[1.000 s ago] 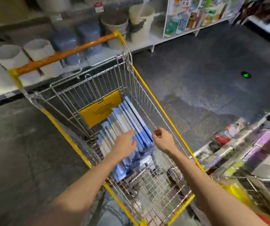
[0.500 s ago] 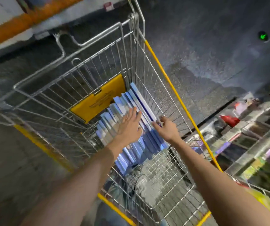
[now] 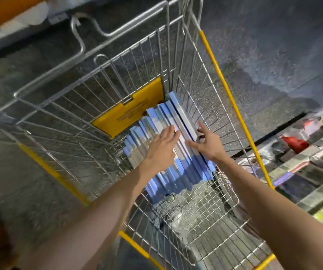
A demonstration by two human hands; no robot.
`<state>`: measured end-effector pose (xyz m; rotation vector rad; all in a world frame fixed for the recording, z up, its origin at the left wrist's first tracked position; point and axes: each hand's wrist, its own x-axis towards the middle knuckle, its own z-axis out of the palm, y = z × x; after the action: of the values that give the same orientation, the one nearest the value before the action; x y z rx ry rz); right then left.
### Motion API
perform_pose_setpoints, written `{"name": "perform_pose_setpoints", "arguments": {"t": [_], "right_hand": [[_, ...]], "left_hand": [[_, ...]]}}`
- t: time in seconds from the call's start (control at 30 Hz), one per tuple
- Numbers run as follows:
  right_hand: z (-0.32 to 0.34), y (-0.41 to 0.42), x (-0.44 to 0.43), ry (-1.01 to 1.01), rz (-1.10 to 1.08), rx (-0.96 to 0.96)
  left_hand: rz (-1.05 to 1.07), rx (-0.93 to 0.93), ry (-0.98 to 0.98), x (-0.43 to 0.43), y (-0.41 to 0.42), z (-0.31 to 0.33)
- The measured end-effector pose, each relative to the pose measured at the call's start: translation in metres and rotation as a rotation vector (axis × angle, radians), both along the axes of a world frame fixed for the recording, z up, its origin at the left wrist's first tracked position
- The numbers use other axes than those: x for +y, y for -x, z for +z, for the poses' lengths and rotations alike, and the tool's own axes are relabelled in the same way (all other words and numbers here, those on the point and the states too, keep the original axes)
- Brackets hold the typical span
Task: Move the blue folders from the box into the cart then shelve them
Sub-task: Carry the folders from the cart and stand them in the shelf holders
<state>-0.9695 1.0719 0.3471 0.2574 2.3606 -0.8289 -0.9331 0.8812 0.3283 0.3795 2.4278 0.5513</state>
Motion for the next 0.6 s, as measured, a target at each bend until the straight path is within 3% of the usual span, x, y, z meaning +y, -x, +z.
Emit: {"name": "perform_pose_setpoints", "arguments": {"t": [0.2, 0.6], "right_hand": [[-0.002, 0.008, 0.011, -0.115, 0.045, 0.154], [-0.009, 0.015, 0.002, -0.228, 0.144, 0.004]], "left_hand": [[-0.024, -0.032, 0.039, -0.004, 0.004, 0.000], [-0.092, -0.089, 0.092, -0.004, 0.014, 0.004]]}}
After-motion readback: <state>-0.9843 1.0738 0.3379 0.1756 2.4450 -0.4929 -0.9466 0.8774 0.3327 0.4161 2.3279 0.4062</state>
